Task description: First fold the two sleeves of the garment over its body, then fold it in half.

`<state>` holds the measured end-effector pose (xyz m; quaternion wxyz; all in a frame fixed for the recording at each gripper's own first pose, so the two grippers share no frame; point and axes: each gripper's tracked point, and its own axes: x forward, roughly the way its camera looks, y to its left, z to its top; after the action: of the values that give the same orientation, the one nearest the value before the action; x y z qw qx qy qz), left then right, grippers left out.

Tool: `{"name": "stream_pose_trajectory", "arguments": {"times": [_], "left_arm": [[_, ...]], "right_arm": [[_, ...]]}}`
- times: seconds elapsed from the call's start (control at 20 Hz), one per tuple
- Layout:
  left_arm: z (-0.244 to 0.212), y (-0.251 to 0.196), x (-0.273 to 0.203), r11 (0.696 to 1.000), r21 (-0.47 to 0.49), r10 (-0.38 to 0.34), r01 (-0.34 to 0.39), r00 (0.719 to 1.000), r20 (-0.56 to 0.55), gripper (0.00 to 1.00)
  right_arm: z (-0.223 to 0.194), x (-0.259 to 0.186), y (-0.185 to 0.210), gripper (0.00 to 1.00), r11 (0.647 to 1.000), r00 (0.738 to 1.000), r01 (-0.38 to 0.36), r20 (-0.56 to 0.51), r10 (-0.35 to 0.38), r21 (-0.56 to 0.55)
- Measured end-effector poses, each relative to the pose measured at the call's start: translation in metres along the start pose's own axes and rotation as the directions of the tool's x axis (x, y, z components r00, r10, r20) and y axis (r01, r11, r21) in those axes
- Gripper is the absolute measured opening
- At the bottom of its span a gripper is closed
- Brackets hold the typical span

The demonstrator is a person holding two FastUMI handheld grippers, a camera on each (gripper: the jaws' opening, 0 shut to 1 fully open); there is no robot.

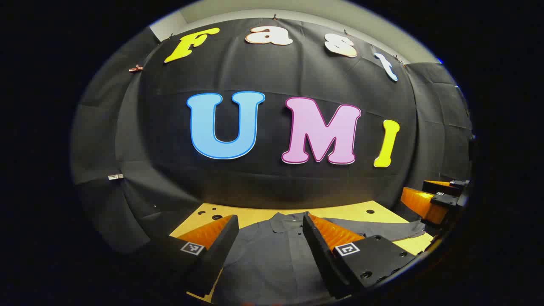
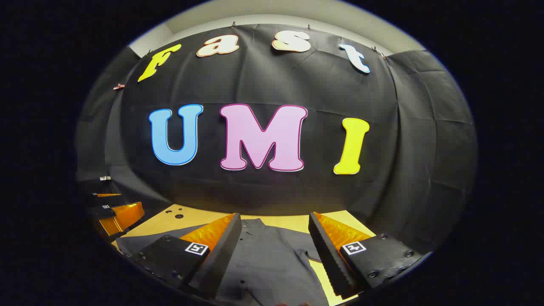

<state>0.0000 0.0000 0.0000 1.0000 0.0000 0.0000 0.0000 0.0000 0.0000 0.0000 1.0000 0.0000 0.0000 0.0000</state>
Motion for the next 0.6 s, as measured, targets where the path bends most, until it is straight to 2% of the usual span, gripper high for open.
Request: {"name": "stream_pose_trajectory", "arguments": {"times": [0.35, 0.6], "left_arm": [[-0.004, -0.003, -0.004, 1.0, 0.008, -0.005, 0.005, 1.0, -0.012, 0.96], [-0.009, -0.001, -0.007, 1.0, 0.013, 0.021, -0.021, 0.999, -0.026, 0.96]], "right_arm": [[0.002, -0.008, 0.01, 0.98, 0.999, 0.999, -0.037, 0.006, 0.037, -0.019], [-0.002, -0.012, 0.011, 0.98, 0.998, 0.999, -0.047, -0.006, 0.047, -0.035]]}}
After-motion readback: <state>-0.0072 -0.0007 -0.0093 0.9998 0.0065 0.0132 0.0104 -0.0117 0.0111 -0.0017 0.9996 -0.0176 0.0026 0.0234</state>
